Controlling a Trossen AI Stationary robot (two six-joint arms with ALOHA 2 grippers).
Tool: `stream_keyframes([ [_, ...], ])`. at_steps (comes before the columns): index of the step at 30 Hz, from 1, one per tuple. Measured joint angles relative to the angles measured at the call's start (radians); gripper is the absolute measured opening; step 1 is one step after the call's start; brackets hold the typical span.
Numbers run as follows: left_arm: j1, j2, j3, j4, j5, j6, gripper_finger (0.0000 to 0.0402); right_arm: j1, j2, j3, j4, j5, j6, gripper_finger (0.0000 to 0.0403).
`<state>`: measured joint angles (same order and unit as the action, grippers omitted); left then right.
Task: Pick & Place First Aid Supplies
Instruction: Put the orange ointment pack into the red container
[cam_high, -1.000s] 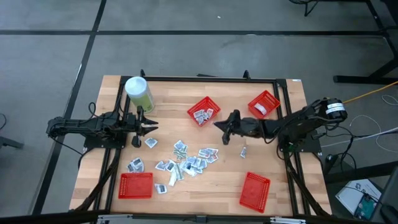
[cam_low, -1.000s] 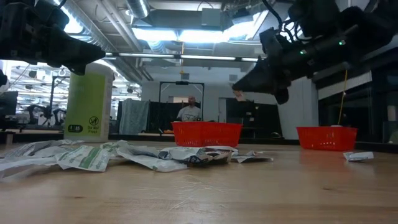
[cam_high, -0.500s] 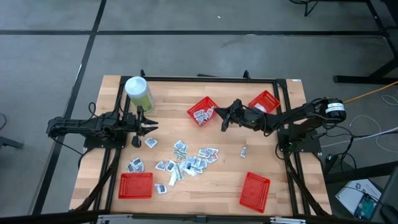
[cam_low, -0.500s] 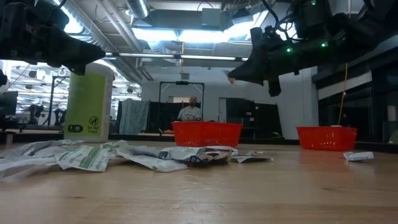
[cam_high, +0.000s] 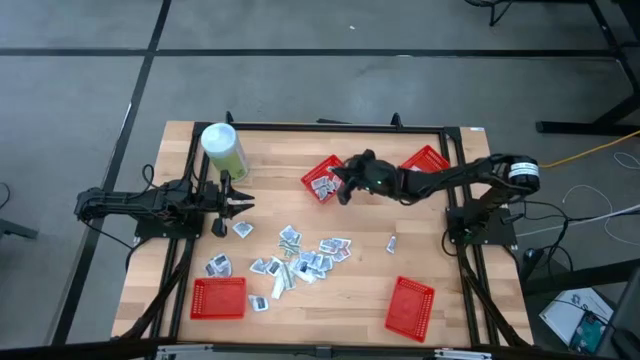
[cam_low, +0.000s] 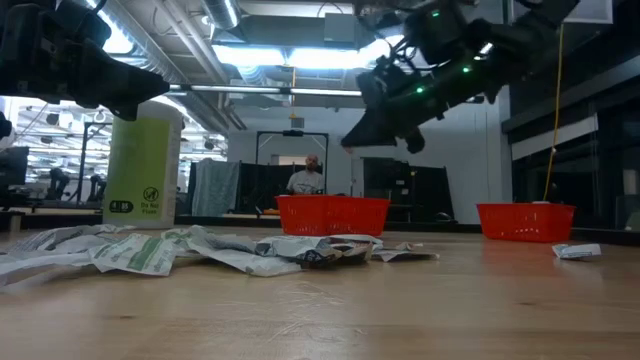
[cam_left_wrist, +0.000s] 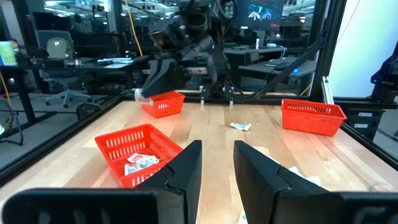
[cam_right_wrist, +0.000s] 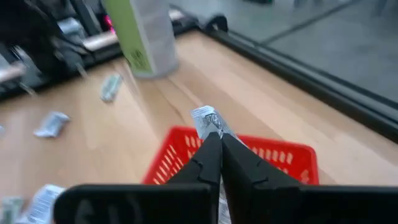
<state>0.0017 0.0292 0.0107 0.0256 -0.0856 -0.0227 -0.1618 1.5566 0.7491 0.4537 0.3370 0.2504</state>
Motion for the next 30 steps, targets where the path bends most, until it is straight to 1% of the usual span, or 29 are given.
stream_keyframes([
  [4,0.000,0.000,0.000,0.000,0.000,0.000,0.0088,-0.015,0.009,0.033,-0.087,0.000,0.001,0.0029],
  [12,0.000,0.000,0.000,0.000,0.000,0.000,0.0088,-0.029,0.009,0.032,-0.087,-0.001,0.003,0.0034],
  [16,0.000,0.000,0.000,0.000,0.000,0.000,0.0088,-0.030,0.009,0.032,-0.087,-0.049,0.001,0.0034],
  [20,0.000,0.000,0.000,0.000,0.000,0.000,0.0088,-0.029,0.009,0.031,-0.093,-0.057,0.008,0.0035],
  [27,0.000,0.000,0.000,0.000,0.000,0.000,0.0088,-0.029,0.009,0.031,-0.093,-0.168,0.013,0.0035],
  [30,0.000,0.000,0.000,0.000,0.000,0.000,0.0088,-0.028,0.009,0.031,-0.093,-0.216,0.042,0.0035],
])
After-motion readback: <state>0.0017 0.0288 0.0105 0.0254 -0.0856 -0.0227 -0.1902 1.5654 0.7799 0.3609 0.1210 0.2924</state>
